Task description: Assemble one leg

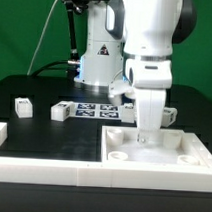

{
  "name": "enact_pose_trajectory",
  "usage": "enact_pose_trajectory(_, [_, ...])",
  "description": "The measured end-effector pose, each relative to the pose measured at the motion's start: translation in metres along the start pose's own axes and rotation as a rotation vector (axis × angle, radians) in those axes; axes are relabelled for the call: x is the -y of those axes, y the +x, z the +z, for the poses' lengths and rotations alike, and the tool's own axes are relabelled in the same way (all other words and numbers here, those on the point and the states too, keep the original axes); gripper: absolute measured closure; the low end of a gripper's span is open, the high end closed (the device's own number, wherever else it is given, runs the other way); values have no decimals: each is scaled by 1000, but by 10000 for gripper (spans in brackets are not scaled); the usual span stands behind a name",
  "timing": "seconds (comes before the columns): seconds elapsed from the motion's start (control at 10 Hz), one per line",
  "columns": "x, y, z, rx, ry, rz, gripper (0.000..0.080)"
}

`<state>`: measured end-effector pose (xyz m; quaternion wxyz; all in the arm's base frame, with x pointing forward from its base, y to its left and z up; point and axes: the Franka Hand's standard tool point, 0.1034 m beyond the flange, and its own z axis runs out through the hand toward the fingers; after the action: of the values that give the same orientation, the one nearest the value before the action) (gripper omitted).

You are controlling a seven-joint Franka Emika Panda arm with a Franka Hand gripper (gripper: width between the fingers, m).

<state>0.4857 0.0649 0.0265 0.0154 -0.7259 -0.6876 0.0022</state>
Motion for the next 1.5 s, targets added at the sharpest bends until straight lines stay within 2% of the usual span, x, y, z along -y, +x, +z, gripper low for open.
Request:
enact_pose_trajectory(0.4, [25, -3, -39, 18, -35, 62, 151])
enact_pose_trajectory(0.7, [26, -4, -37, 16, -31, 132, 151])
enact_pose_trajectory(1.0, [28, -4, -35, 7, -29, 424, 151])
enact_pose_trajectory(1.2, [43, -4, -27, -10, -7, 708, 151])
enact_pose_trajectory(1.5, [50, 6, -24, -19, 17, 1085, 151])
